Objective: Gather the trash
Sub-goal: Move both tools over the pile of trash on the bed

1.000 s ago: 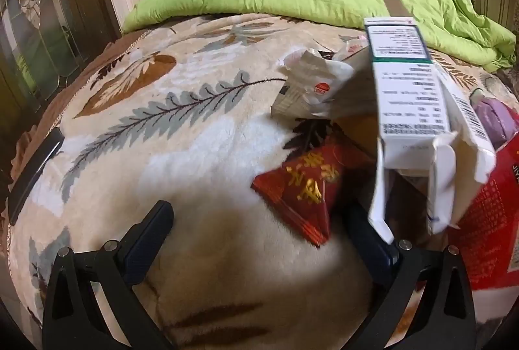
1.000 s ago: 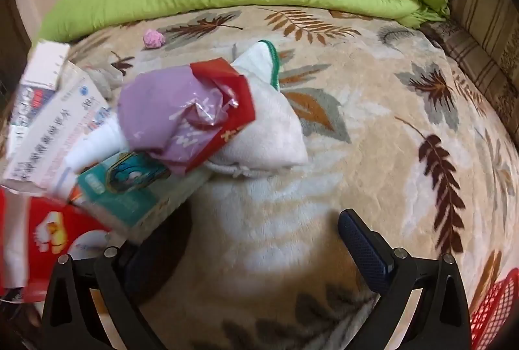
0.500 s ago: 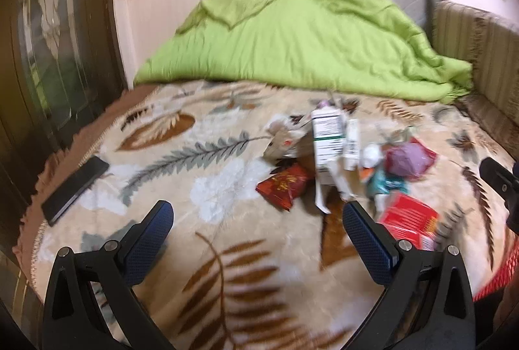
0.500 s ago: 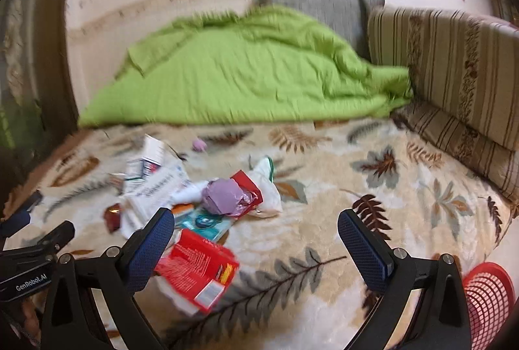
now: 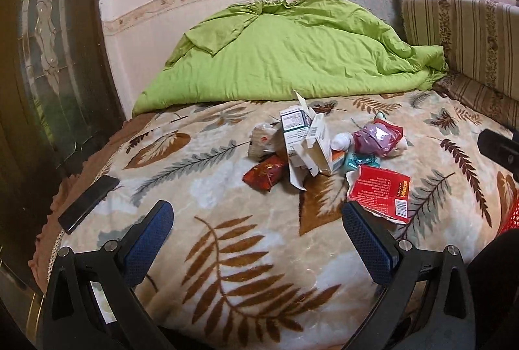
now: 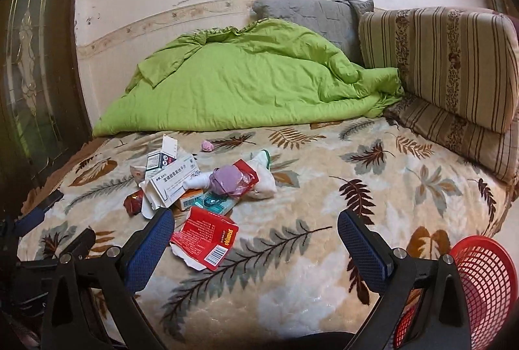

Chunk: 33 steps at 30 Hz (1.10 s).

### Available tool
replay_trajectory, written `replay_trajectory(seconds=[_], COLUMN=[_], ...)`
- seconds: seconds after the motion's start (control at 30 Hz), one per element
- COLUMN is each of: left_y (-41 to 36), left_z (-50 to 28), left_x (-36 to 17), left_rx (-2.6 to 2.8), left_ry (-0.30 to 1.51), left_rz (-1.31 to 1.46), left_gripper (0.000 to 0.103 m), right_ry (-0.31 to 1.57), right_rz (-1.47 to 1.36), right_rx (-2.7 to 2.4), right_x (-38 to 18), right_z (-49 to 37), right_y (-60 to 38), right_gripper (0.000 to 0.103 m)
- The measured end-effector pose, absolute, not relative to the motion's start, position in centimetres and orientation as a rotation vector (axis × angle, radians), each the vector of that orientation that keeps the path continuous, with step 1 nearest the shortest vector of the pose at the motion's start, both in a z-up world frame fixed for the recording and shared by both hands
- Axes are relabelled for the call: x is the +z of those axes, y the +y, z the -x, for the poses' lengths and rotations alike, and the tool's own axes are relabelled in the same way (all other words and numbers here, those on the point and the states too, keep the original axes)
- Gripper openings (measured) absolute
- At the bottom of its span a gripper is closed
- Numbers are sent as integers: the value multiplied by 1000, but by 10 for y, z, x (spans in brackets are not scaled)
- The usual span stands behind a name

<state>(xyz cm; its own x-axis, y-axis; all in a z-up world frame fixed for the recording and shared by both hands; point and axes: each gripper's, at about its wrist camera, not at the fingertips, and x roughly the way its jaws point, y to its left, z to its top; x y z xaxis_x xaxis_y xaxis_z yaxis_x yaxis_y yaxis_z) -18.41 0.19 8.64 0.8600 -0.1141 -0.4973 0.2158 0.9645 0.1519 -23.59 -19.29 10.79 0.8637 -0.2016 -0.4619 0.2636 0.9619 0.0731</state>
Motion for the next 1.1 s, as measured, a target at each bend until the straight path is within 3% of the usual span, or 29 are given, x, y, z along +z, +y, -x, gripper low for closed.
replay_trajectory(seconds=[1.1], left_y=[1], left_z=[178], left_x=[78], left_rx=[-191], left_ry=[529], left_rz=[-186], left_gripper=[103], right_ry=[498], right_rz=[-76], right_rx=[-227], right_x=[106], right_z=[229], right_y=[-180], right_gripper=[102])
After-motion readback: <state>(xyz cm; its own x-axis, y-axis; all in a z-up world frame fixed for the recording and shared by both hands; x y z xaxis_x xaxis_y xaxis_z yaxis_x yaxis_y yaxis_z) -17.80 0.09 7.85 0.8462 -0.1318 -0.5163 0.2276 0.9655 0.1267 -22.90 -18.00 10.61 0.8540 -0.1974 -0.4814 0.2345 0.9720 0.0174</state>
